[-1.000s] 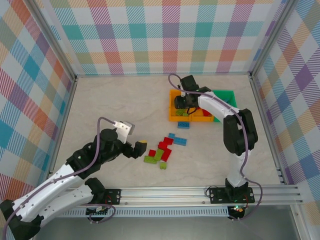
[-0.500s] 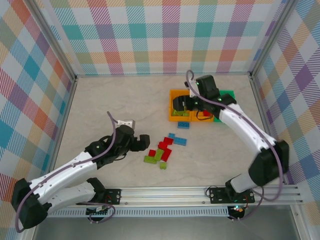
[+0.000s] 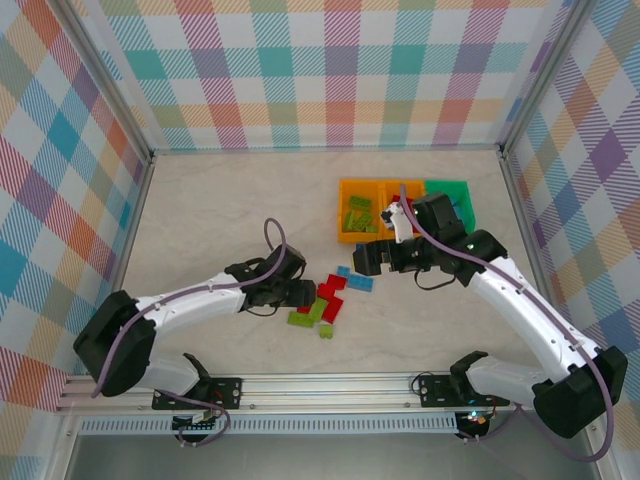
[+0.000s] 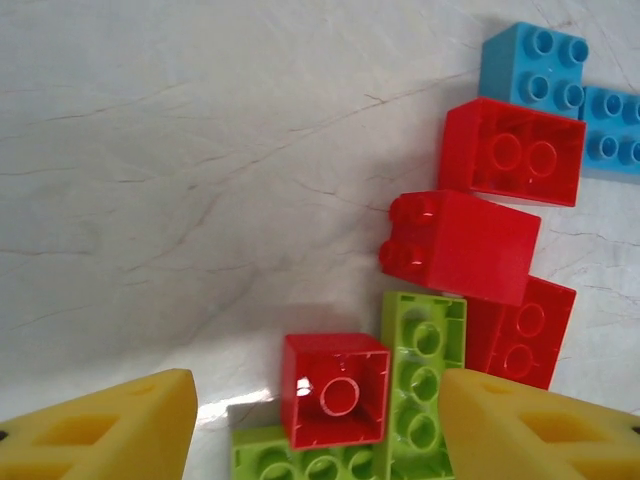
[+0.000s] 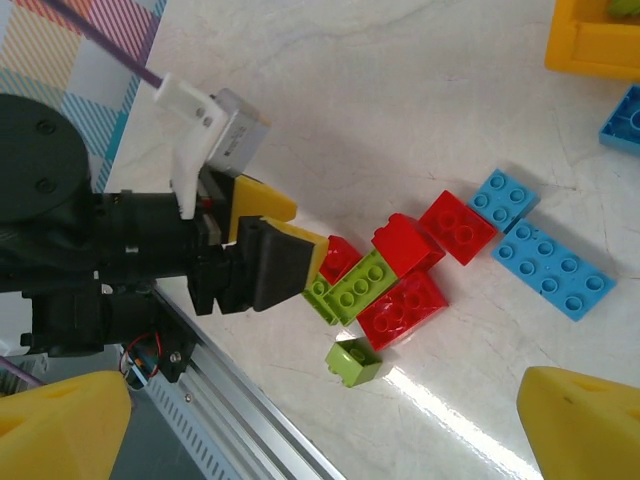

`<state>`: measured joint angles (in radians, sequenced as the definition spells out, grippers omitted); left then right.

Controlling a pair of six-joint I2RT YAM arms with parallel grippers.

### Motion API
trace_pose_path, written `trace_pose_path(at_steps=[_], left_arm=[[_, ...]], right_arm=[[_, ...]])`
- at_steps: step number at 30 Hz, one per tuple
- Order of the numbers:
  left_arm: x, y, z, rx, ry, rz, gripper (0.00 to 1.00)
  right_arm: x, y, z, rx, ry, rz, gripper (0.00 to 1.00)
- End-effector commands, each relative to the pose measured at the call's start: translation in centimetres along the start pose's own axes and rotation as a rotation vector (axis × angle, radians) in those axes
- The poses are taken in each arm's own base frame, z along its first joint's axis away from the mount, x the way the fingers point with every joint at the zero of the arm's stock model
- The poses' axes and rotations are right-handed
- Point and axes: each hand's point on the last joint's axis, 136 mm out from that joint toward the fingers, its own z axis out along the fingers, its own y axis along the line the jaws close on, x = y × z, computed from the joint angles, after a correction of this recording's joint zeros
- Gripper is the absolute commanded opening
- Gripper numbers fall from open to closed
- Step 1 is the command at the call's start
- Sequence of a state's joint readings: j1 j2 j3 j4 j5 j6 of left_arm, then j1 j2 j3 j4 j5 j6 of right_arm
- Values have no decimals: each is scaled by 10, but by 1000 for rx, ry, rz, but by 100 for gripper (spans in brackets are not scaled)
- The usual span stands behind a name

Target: Sort the legos into containers by color

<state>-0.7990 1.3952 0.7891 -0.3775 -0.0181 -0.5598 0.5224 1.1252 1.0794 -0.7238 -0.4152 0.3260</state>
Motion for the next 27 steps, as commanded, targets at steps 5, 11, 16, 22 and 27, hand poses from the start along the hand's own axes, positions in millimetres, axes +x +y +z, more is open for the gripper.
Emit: trace_pose_path(at_steps=[5,11,16,22,27], left_arm=[[2,-16,13,30,54,54,60],[12,-10,23,10,94,69,54],[17,-6,32,-7,120,62,53],[17,2,34,-49,110,59,44],[19,13,31,-93,104,55,36]], right_arm=[[6,-1,4,-21,25,12,100],[3,-3,8,-16,19,12,100],[4,-6,10,-2,22,22,100],[5,-8,9,3,14,27,100],[3,-7,10,2,11,34,100]])
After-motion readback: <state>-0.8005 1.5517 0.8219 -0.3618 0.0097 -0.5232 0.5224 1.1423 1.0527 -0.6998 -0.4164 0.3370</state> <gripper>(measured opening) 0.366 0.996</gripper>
